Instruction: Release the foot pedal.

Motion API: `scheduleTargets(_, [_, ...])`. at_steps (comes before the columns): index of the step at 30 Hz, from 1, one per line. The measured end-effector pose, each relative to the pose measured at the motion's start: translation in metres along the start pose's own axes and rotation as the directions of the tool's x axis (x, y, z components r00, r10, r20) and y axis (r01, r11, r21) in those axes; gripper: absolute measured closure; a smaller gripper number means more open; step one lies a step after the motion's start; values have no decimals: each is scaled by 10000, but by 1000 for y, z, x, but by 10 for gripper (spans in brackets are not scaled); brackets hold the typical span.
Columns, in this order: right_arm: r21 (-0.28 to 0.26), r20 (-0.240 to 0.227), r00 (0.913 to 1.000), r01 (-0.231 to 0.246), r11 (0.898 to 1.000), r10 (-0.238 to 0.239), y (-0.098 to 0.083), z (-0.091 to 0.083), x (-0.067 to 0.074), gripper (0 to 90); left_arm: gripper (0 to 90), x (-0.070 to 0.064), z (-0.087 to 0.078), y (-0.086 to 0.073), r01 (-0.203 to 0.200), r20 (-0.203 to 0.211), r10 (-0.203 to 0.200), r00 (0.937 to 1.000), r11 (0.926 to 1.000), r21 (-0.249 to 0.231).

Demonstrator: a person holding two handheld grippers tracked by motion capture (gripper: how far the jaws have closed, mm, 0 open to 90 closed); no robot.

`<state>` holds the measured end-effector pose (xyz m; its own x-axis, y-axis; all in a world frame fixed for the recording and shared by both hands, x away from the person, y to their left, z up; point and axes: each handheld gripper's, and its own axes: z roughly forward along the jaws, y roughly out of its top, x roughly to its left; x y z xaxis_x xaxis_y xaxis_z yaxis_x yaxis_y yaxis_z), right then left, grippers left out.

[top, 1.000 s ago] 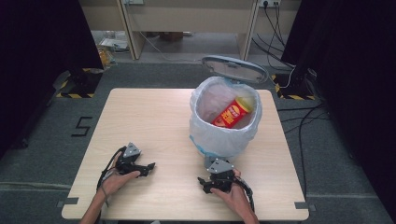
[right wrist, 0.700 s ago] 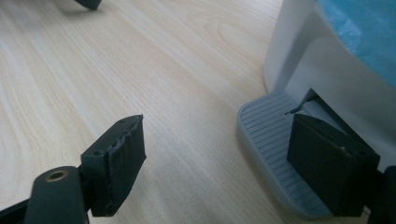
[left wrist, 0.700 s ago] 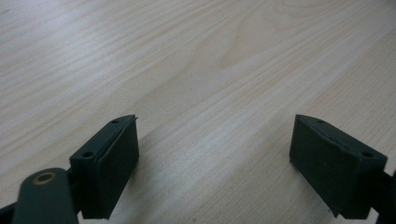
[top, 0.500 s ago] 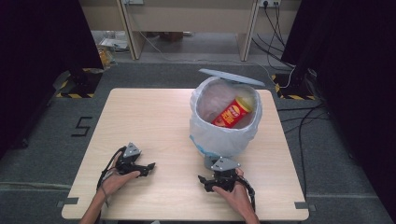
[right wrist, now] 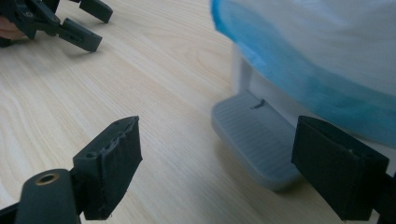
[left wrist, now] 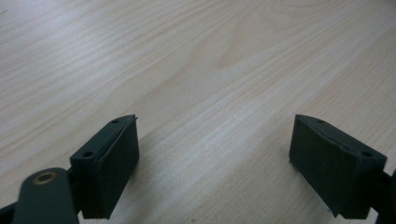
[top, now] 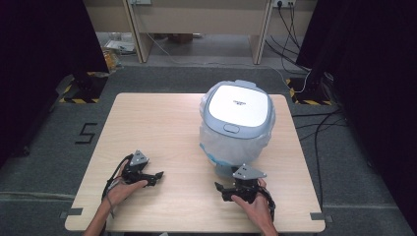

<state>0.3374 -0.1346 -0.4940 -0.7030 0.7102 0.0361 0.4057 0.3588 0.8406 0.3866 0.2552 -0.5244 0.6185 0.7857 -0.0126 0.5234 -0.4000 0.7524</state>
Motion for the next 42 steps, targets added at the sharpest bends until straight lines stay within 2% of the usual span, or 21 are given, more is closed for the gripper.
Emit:
scheduleTargets(12, [-119,649,9966,-505,9987,512,-8,-29,-20,158,153,0,0,0,-9,7,9,10000,10000,-2])
scheduleTargets(24, [-185,1297,9876,-871,9960,888,-16,-50,-40,154,154,0,0,0,-9,5,9,10000,10000,-3])
scheduleTargets(32, [-78,1602,9809,-1105,9938,1103,-25,-58,-53,154,154,0,0,0,-9,9,9,10000,10000,-5])
scheduleTargets(34, [3,1737,9792,-1063,9943,1046,-27,-59,-56,154,154,0,0,0,-10,7,10,10000,10000,-5])
scheduleTargets(42, [418,1906,9730,-1406,9892,1302,-40,-60,-67,153,153,0,0,0,-7,6,7,10000,10000,0])
